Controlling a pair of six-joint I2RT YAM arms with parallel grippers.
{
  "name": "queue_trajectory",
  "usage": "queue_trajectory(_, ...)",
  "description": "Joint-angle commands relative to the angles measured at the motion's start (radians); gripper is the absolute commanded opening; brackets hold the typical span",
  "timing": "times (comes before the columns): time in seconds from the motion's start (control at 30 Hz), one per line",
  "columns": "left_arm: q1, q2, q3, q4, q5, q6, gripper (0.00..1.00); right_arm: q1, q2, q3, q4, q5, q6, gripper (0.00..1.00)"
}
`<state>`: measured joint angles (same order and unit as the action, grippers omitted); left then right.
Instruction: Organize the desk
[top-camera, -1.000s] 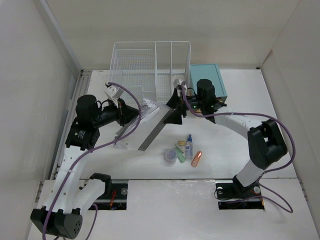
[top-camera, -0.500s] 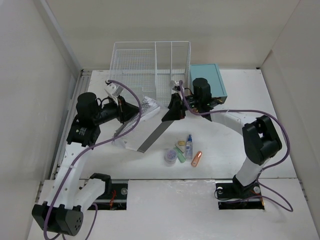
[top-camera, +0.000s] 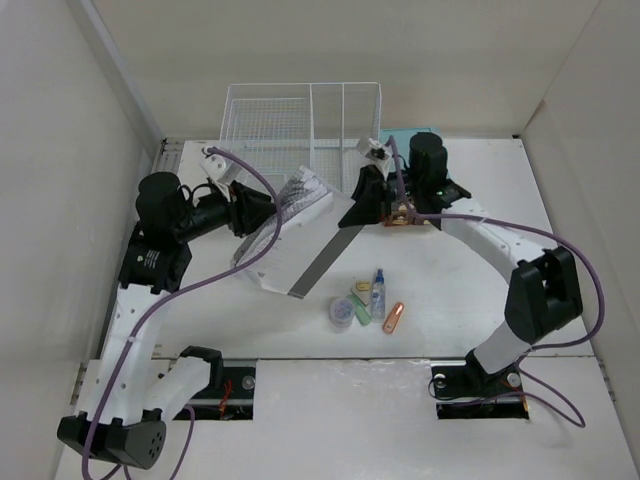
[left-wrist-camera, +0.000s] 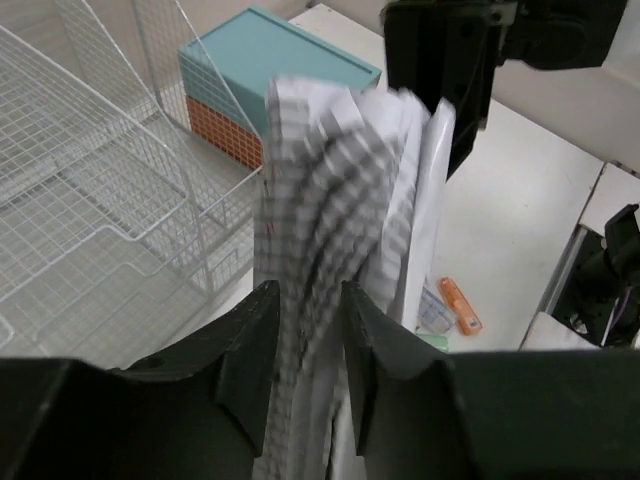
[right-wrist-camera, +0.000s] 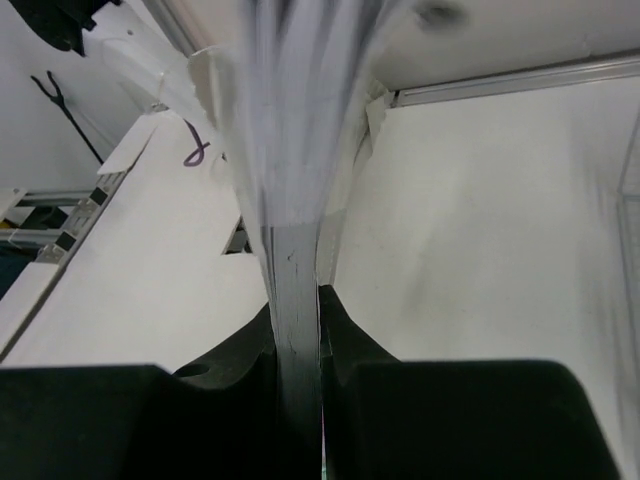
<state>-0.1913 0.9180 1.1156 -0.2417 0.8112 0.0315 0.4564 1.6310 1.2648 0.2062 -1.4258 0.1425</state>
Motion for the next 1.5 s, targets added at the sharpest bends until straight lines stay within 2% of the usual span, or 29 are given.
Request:
queue_trajectory(0.0, 0.012, -0.039, 0.055, -0.034, 0.0, 0.042, 0.3, -0.08, -0.112, 0.088, 0.033, -0.203, 0.045, 0.0)
queue_trajectory(0.07, 0.012, -0.061, 0.055, -0.044, -0.009, 0.051, 0.4, -0.09, -0.131, 0.12, 0.022, -0.203, 0.045, 0.0)
queue_trajectory(0.1, 0.012, -0.077, 0.055, -0.044, -0.009, 0.051, 0.5, -0.113, -0.144, 0.13, 0.013, -0.203, 0.045, 0.0)
queue_trajectory(0.27, 0.012, -0.123, 0.055, -0.044, -0.044, 0.06, 0.68, -0.154, -0.165, 0.206, -0.018, -0.203, 0.054, 0.0)
queue_trajectory(0.37, 0.012, -0.163, 0.043, -0.016, -0.014, 0.061, 0.84, -0.185, -0.174, 0.237, -0.027, -0.203, 0.054, 0.0)
queue_trajectory(0.57, 0.012, -0.168, -0.005, 0.064, 0.017, 0.061, 0.96, -0.176, -0.195, 0.225, -0.027, -0.203, 0.054, 0.0)
queue_trajectory(0.73, 0.012, -0.145, -0.016, 0.139, 0.04, 0.027, 0.99, -0.165, -0.204, 0.212, -0.016, -0.203, 0.063, 0.0)
queue_trajectory(0.97, 0.012, -0.163, -0.026, 0.151, 0.06, 0.018, 0.99, -0.265, -0.162, 0.277, -0.016, -0.133, 0.109, 0.0)
queue_trajectory(1.13, 0.012, -0.174, -0.037, 0.142, 0.06, 0.008, 0.99, -0.317, -0.07, 0.453, -0.123, -0.006, 0.118, 0.0)
queue_trajectory(1.27, 0.012, -0.183, -0.046, 0.133, 0.06, 0.008, 0.99, -0.349, 0.016, 0.6, -0.232, 0.152, 0.1, 0.0)
queue_trajectory(1.3, 0.012, -0.183, -0.046, 0.133, 0.06, 0.008, 0.99, -0.349, 0.036, 0.643, -0.377, 0.201, 0.057, 0.0)
queue_trajectory(1.33, 0.012, -0.183, -0.046, 0.133, 0.06, 0.008, 0.99, -0.34, 0.064, 0.797, -0.516, 0.261, -0.131, 0.0)
queue_trajectory(1.37, 0.012, -0.183, -0.046, 0.133, 0.06, 0.008, 0.99, -0.294, 0.134, 0.89, -0.779, 0.433, -0.23, 0.0)
queue_trajectory(1.47, 0.012, -0.183, -0.046, 0.133, 0.069, 0.008, 0.99, -0.239, 0.207, 1.065, -0.904, 0.615, -0.361, 0.0)
